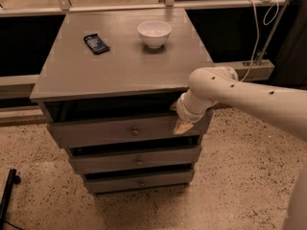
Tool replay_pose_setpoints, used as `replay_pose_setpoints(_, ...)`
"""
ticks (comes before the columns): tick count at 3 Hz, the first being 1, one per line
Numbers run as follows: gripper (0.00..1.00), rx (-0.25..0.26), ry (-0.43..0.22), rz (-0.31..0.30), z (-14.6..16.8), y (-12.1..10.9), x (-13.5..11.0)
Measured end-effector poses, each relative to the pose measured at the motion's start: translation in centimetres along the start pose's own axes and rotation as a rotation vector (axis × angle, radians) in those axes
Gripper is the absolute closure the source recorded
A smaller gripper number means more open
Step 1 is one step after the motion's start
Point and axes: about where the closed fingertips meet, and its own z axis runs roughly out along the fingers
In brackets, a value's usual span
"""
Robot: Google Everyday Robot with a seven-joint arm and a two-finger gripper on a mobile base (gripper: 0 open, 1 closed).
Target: Open top drawer
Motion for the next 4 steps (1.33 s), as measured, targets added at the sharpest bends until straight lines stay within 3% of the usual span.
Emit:
replay_pose_setpoints(2,0.39,-0.005,-0.028,0.026,-1.8,2.1,-0.7)
replay_pose_setpoints(4,0.0,-0.005,-0.027,0.026,-2.0,2.0,-0.8)
